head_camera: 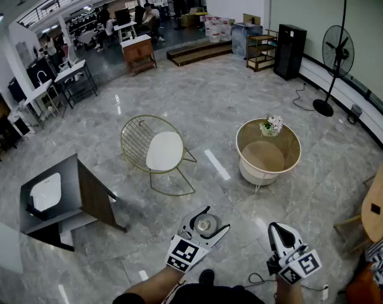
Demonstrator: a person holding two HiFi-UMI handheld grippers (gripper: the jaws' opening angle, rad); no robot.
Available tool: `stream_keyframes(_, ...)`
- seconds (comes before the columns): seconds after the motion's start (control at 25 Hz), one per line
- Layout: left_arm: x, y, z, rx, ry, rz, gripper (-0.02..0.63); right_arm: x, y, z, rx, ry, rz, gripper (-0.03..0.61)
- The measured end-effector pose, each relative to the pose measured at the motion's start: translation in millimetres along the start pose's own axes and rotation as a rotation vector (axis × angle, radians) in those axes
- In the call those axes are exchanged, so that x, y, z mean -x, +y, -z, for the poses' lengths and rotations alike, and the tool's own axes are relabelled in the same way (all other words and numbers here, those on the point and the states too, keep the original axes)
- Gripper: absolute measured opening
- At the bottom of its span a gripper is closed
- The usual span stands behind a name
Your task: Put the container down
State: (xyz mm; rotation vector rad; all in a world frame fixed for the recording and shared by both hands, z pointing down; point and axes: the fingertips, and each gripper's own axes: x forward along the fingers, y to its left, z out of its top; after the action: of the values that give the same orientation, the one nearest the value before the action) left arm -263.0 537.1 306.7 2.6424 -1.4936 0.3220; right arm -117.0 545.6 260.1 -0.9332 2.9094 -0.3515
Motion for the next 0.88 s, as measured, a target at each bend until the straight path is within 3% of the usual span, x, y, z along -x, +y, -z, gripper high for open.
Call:
stream_keyframes(0.16,24,7,8,-0.017,0.012,-0.017,0.344,9,17,12,0.038,0.015,0.010,0.011)
stream_keyframes(0.48,42,6,1,0.015,0.002,-0.025,0.344,31,21,26,0.003,0.052,0.066,0.011)
stream_keyframes(0.68,48,17,0,0.036,0.000,-0.037,0.344,23,30,15,0.064,0.059,0.063,0.012)
stream_keyframes(0.88,57,34,-2,0.017,0.000,-0.003,0.344,14,39,7,0.021,0.022,0.088,0.014)
